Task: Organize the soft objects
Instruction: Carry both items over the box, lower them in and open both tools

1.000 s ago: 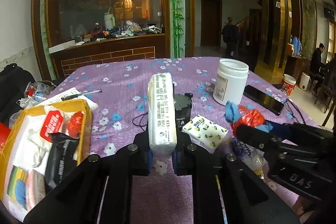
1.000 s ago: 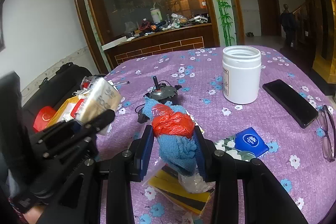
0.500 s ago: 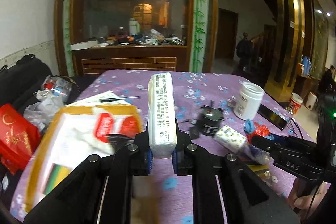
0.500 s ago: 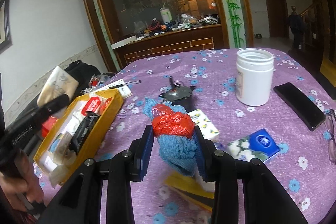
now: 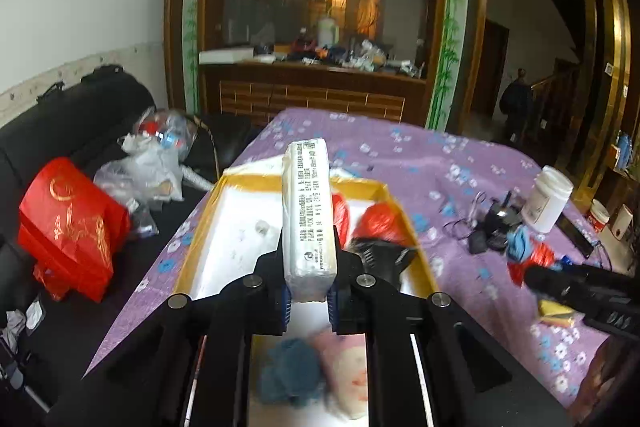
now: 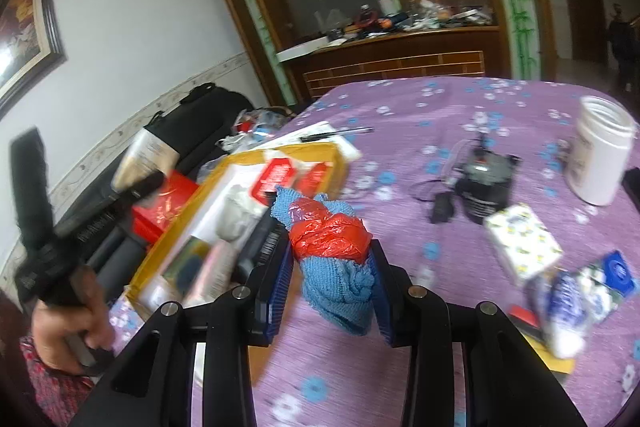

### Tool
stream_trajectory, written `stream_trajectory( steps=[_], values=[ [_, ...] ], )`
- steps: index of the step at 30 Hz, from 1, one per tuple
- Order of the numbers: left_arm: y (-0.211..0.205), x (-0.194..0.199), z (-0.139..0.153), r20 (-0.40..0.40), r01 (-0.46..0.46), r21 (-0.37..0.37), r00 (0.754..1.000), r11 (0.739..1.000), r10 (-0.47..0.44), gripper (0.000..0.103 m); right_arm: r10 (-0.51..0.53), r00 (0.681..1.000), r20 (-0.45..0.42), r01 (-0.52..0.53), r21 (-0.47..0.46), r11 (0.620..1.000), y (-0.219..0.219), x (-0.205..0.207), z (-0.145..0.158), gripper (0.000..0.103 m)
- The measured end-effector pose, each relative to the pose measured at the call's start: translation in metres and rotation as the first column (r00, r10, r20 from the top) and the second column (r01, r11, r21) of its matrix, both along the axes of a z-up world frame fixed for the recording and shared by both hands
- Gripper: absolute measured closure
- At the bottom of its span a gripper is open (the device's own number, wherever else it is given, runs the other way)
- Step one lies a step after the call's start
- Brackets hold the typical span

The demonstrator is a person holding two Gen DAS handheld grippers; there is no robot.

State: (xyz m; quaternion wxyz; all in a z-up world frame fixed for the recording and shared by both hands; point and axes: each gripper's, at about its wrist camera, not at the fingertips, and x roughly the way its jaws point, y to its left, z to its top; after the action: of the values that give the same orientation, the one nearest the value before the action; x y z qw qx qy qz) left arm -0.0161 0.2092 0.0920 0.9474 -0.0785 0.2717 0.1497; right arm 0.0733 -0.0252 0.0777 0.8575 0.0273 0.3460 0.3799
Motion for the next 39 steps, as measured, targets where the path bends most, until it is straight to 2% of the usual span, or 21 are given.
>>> stream_trajectory(
  steps=[7,16,21,29,39],
  values=[
    [0.019,0.008,-0.026,-0.085,0.000,-0.026,0.996,1.000,-0.002,0.092,0.073,0.997,-0.031,-0.074,-0.025,0.997,0.059,0.004,0.003,0.066],
    [0.043,0.014,-0.049,-0.161,-0.003,-0.090,0.987,0.996,-0.011,0.092,0.115,0.986,-0.117,-0.123,-0.064,0.990,0.114,0.020,-0.026,0.066],
    [0.049,0.014,-0.055,-0.177,-0.006,-0.110,0.984,0.994,-0.013,0.092,0.117,0.985,-0.127,-0.130,-0.099,0.987,0.134,0.025,-0.036,0.066],
    [0.054,0.016,-0.056,-0.184,0.003,-0.157,0.982,0.988,-0.033,0.091,0.112,0.986,-0.120,-0.128,-0.132,0.983,0.148,0.026,-0.045,0.063],
    [0.052,0.011,-0.048,-0.160,0.025,-0.197,0.985,0.980,-0.057,0.089,0.128,0.984,-0.125,-0.140,-0.091,0.986,0.144,0.021,-0.038,0.055]
  ],
)
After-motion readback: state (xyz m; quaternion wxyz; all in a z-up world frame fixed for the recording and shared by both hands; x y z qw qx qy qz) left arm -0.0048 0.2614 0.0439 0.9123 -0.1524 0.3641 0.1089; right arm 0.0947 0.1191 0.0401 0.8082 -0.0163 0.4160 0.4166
